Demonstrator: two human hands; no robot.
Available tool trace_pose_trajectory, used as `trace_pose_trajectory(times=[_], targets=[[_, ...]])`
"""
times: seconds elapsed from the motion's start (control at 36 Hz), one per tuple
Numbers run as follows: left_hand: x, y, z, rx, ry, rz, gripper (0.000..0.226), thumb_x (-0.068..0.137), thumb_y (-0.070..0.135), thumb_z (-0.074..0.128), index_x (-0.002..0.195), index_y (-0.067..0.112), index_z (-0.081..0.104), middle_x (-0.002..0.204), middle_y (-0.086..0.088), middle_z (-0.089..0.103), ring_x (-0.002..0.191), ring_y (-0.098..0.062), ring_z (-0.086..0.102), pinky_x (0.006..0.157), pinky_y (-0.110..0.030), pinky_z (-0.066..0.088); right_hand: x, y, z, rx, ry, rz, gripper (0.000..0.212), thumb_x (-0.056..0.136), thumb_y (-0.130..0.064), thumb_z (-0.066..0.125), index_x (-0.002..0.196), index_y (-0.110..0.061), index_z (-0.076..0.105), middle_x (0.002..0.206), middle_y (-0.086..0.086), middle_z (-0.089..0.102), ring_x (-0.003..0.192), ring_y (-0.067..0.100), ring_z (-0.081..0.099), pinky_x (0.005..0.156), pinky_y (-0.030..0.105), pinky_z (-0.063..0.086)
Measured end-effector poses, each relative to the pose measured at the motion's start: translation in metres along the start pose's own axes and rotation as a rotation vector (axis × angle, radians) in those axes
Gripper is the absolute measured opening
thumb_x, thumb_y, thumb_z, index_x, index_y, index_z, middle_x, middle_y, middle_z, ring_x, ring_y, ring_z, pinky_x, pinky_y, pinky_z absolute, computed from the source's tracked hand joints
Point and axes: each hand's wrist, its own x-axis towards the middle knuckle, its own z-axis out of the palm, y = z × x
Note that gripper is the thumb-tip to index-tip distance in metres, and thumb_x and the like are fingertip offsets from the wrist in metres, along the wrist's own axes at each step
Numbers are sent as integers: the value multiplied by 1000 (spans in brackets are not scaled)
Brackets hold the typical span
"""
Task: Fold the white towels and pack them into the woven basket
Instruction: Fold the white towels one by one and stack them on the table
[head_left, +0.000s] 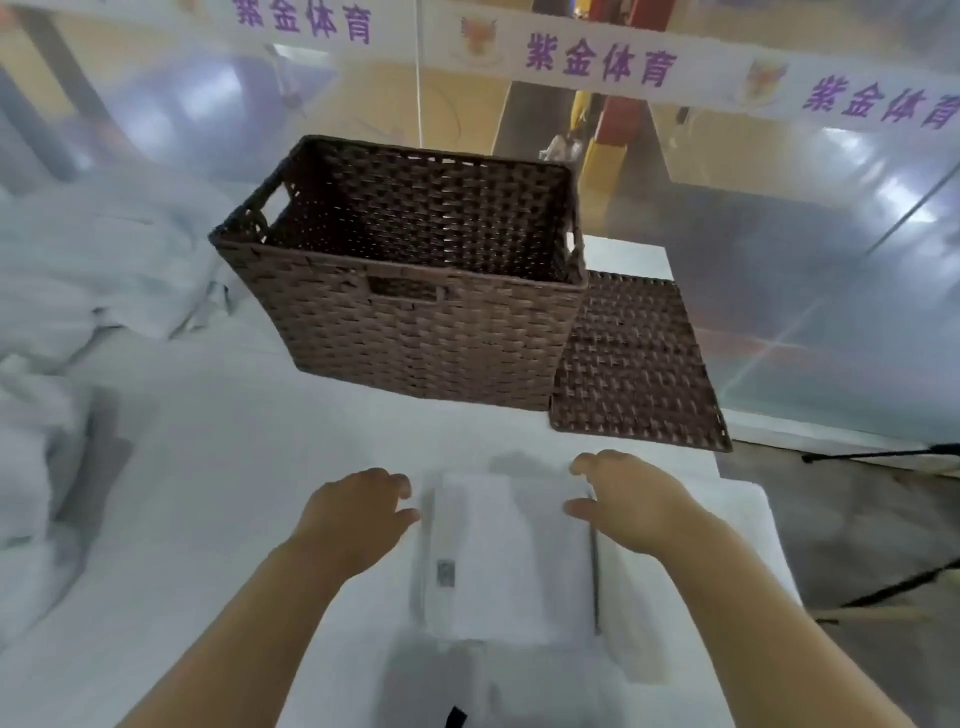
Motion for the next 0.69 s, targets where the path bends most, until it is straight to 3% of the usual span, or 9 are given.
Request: trace_pose_trajectory(times=[0.31,0.5,0.58,0.69], targets=[[-60,-169,16,-47,-52,-208,33,95,47,41,122,31,52,119,11,55,110,-9,53,89,-26,44,61,-177,40,-145,-145,-195,50,94,-45,50,136,-20,42,130,3,50,115,23,51,92,36,45],[-92,-285,-4,-114,70,-272,29,94,44,46,117,30,57,115,11,57,106,-9,55,87,-27,47,89,-300,83,-72,-90,-224,45,95,-44,48,132,-20,44,127,2,53,112,23,55,85,34,45],[-102,-331,-11,-116,183,-286,30,91,37,55,117,22,61,117,2,58,108,-21,54,85,-33,48,97,-348,103,-21,-76,-234,42,94,-45,47,130,-23,46,124,-1,56,110,21,56,83,33,44],[-107,-387,-17,-84,430,-328,36,75,16,75,108,4,67,104,-21,60,94,-44,53,81,-51,48,102,-398,123,72,-86,-254,43,94,-46,49,131,-26,48,125,-4,57,111,19,56,81,29,41]])
